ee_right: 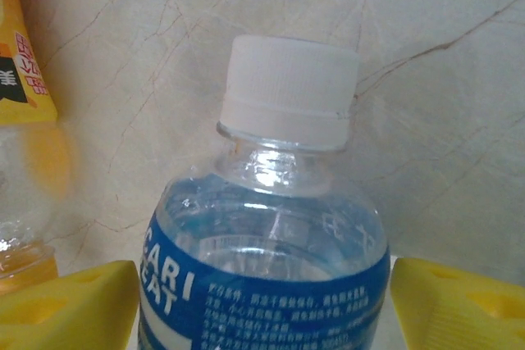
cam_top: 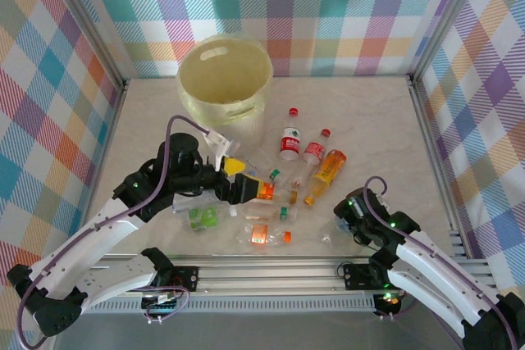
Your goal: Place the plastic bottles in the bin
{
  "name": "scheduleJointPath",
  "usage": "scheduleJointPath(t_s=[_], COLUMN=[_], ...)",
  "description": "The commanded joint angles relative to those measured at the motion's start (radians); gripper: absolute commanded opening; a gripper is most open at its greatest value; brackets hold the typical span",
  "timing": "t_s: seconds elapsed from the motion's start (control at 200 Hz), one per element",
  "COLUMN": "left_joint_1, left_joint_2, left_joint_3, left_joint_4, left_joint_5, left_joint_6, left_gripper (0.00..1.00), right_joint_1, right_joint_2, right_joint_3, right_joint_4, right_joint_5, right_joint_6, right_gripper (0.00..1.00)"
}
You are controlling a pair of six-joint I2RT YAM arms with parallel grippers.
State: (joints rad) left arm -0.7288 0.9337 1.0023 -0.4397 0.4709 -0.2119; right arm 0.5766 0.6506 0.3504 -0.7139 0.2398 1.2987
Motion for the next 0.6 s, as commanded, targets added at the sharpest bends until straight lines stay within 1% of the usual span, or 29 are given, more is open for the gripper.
scheduleJointPath(t_s=[0.0, 0.14, 0.28, 0.43, 0.595], left_joint_1=[-0.019, -0.05, -0.085, -0.131, -0.161], left_joint_2=[-0.012, 0.004, 0.051, 0.092, 0.107], left_joint_3=[-0.027, -0.036, -0.025, -0.008, -0.013], left_joint_4=[0.058, 0.087, 0.085, 0.074, 0.098], left_joint_5=[0.008, 0.014, 0.026, 0.006, -0.012], left_joint_6=[-0.027, -0.044, -0.042, -0.032, -0.027], left_gripper=[1.0, 1.0, 1.0, 1.0, 1.0], right_joint_1=[-0.014, -0.021, -0.027, -0.032, -0.037], right_joint_2=[0.016, 0.035, 0.056, 0.086, 0.112], right_joint_3=[-0.028, -0.048, -0.048, -0.059, -0.06], right_joint_4=[0.07, 0.135, 0.169, 0.243, 0.255], right_joint_5=[-0.017, -0.033, -0.027, -0.045, -0.037], right_joint_6=[0.01, 0.003, -0.017, -0.041, -0.064], right_gripper=[0.8, 0.81, 0.81, 0.79, 0.78])
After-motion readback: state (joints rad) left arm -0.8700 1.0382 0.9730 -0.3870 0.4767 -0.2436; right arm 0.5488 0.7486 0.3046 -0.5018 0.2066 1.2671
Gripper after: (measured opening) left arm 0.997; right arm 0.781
